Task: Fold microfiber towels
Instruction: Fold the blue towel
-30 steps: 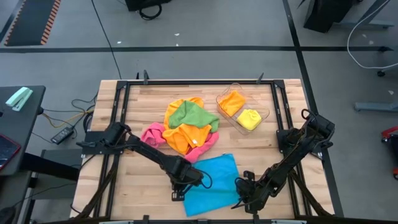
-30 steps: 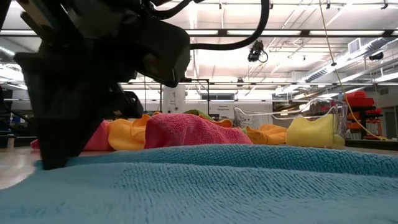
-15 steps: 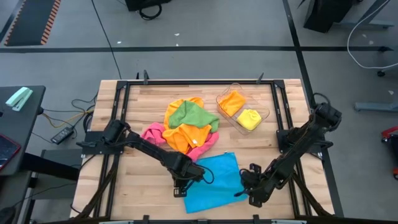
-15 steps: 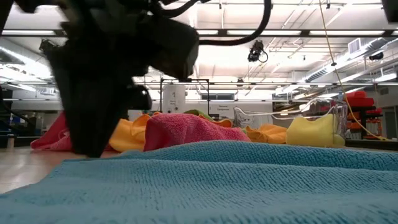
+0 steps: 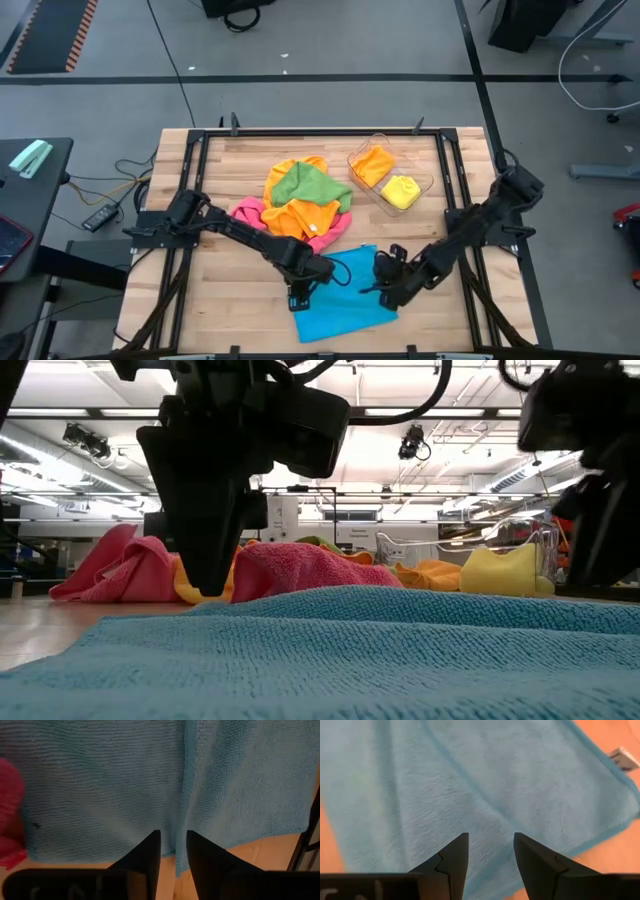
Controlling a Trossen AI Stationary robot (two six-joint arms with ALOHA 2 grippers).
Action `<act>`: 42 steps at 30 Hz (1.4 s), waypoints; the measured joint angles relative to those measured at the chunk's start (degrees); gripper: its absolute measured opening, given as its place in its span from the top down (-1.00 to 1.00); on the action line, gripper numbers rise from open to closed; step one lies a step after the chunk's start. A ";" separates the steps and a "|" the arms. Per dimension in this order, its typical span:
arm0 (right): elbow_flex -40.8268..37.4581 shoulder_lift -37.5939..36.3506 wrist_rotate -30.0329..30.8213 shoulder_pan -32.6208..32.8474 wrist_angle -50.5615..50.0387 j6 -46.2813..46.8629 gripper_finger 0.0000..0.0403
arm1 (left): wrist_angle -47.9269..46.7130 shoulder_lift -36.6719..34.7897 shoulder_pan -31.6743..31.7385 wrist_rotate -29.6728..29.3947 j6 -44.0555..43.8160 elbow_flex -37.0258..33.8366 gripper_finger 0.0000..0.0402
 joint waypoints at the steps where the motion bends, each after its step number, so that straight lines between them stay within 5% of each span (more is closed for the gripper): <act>1: -0.33 0.10 -0.03 -0.54 0.50 -0.84 0.18 | 0.16 0.00 -0.02 0.00 -0.06 0.00 0.51; 13: -5.46 0.05 -0.94 -3.04 8.59 -5.01 0.18 | 3.12 0.00 -0.07 0.00 -0.46 0.00 0.61; 22: -7.05 -0.01 -9.29 -2.99 15.44 -7.35 0.18 | 4.12 0.09 -0.04 -3.24 -0.52 0.00 0.62; 29: -7.00 -0.01 -10.11 -2.97 17.73 -7.36 0.19 | 5.57 0.14 -0.04 -3.87 -0.50 0.00 0.66; 42: -7.00 -0.50 -10.07 -2.98 16.65 -3.17 0.95 | 6.45 0.17 -0.09 -5.13 -0.44 0.00 0.66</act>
